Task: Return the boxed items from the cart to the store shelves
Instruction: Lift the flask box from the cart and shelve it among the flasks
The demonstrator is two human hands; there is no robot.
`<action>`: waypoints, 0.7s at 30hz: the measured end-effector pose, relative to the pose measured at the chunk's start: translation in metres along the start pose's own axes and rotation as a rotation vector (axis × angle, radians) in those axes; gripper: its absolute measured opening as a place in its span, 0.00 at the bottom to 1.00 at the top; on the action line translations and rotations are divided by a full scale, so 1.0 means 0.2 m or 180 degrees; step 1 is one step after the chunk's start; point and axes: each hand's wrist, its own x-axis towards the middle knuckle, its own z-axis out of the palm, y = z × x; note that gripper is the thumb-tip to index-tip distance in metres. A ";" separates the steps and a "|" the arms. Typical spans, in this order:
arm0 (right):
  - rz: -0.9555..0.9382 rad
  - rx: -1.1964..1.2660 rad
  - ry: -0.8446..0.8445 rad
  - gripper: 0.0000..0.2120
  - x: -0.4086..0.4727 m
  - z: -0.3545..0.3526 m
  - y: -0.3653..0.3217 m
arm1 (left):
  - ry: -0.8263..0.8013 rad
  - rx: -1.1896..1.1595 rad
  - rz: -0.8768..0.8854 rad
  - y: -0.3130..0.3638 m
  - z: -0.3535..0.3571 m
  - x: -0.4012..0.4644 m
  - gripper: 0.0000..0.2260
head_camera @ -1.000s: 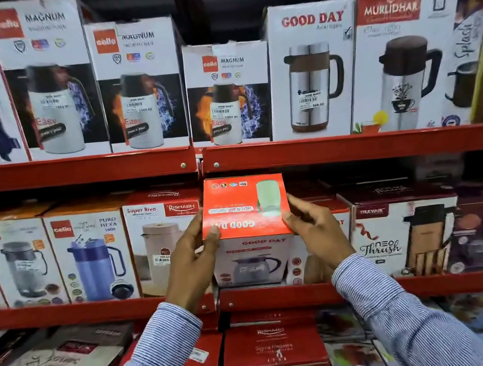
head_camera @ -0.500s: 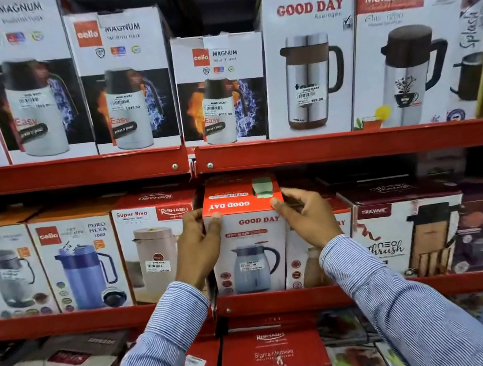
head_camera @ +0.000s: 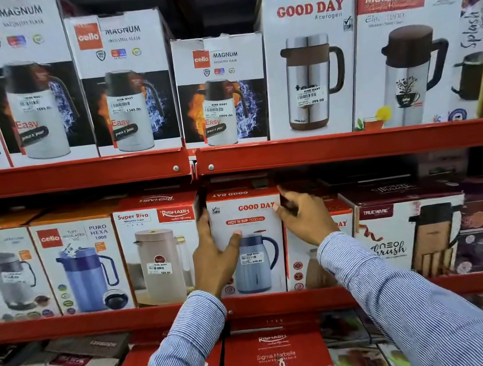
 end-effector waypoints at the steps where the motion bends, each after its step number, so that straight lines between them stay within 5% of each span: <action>1: -0.0042 0.0012 0.0022 0.23 0.00 0.01 0.00 | 0.0015 0.0045 0.0013 -0.01 0.00 0.00 0.33; 8: -0.0086 0.0045 0.0175 0.16 0.01 0.02 0.00 | -0.0001 0.0097 0.0030 -0.03 0.00 0.00 0.37; 21: -0.0179 0.0097 0.0422 0.18 -0.02 0.03 0.00 | 0.0044 0.0096 0.0118 -0.05 -0.02 -0.02 0.38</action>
